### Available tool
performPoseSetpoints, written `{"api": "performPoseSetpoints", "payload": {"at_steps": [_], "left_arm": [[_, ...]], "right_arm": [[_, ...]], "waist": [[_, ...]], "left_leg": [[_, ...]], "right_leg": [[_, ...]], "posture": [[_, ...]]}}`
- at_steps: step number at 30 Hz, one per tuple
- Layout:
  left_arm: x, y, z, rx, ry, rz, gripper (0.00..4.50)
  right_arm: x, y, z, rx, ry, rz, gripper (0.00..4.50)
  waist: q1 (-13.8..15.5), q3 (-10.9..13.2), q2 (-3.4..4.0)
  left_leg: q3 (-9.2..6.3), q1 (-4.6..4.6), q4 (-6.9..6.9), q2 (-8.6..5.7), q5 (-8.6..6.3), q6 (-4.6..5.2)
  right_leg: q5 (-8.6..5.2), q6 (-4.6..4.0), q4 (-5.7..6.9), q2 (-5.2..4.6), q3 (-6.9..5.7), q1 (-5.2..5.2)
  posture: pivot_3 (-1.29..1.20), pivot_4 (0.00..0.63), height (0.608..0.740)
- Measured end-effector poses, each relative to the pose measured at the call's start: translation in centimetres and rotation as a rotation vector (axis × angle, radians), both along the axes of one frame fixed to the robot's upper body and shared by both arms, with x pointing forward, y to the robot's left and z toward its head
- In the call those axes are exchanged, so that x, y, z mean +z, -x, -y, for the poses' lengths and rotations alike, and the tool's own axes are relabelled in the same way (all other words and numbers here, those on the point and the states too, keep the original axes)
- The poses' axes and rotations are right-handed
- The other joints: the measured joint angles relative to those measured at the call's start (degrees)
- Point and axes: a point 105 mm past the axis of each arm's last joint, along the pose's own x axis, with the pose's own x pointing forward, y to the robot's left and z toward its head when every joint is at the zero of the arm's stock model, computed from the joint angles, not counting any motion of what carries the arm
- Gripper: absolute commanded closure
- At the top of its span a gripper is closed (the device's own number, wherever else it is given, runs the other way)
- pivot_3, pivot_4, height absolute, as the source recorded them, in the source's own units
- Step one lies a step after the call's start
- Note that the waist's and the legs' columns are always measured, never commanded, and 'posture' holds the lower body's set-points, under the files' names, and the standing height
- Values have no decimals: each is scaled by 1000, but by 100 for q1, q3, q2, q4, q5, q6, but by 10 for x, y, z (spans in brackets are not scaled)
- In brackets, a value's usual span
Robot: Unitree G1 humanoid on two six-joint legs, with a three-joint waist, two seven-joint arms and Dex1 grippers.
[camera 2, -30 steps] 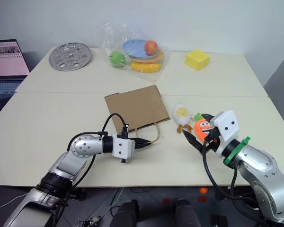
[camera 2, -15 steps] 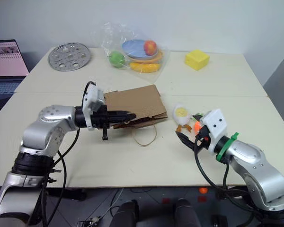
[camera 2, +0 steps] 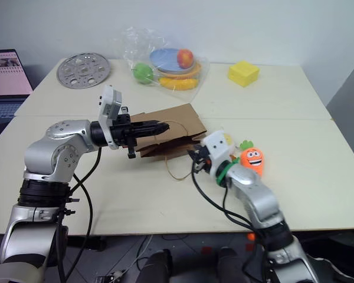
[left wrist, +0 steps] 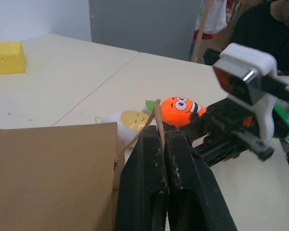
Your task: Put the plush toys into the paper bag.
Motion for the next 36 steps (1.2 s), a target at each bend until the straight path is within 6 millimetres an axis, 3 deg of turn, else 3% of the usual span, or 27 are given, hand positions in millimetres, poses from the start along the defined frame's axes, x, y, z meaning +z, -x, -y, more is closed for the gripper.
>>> {"api": "performPoseSetpoints", "payload": {"at_steps": [5, 8, 11, 13, 20, 29, 36], "left_arm": [[4, 4, 3, -9, -4, -3, 4500], [6, 7, 3, -15, -13, -6, 4500], [11, 8, -2, -3, 5, -9, 4500], [22, 0, -9, 43, 27, 11, 4500], [94, -32, -35, 238, 177, 232, 4500], [110, -45, -37, 315, 260, 331, 4500], [144, -54, -53, 443, 359, 499, 4500]], "right_arm": [[3, -17, -28, 23, 5, 34, 4470], [-10, -25, -43, 9, 18, 1, 4470], [-37, -35, -45, -63, 98, -55, 4470], [-40, -38, -44, -90, 111, -66, 4470], [-40, -39, -49, -91, 138, -78, 4470], [-39, -37, -50, -101, 139, -98, 4470], [-39, -35, -46, -119, 144, -103, 4470]], "waist": [[13, 0, 0], [-4, 0, 0], [3, 0, 1], [10, 0, 0], [3, -1, -1], [-3, 0, -1], [9, -1, -2]], "left_leg": [[-3, -1, -2, 0, 0, 0], [-3, 0, -8, 1, 0, 0], [-4, -2, -10, 0, 0, 0], [-5, -1, -9, 1, 0, 0], [-7, 1, -8, 1, 0, -1], [-10, 0, -15, 1, 0, -1], [-9, 0, -15, 0, 0, -1]], "right_leg": [[3, 3, 0, 0, -3, 0], [5, -1, 1, 0, -4, -1], [16, -19, 1, 0, -5, -4], [15, -19, 1, 0, -6, -4], [5, 6, 4, 2, -6, -3], [19, -15, 4, 3, -9, -5], [19, -12, 2, 2, -9, -4]], "posture": [[0, 150, 740], [0, 150, 740], [0, 150, 740], [0, 150, 740], [0, 150, 740], [0, 150, 740], [0, 150, 740]]}}
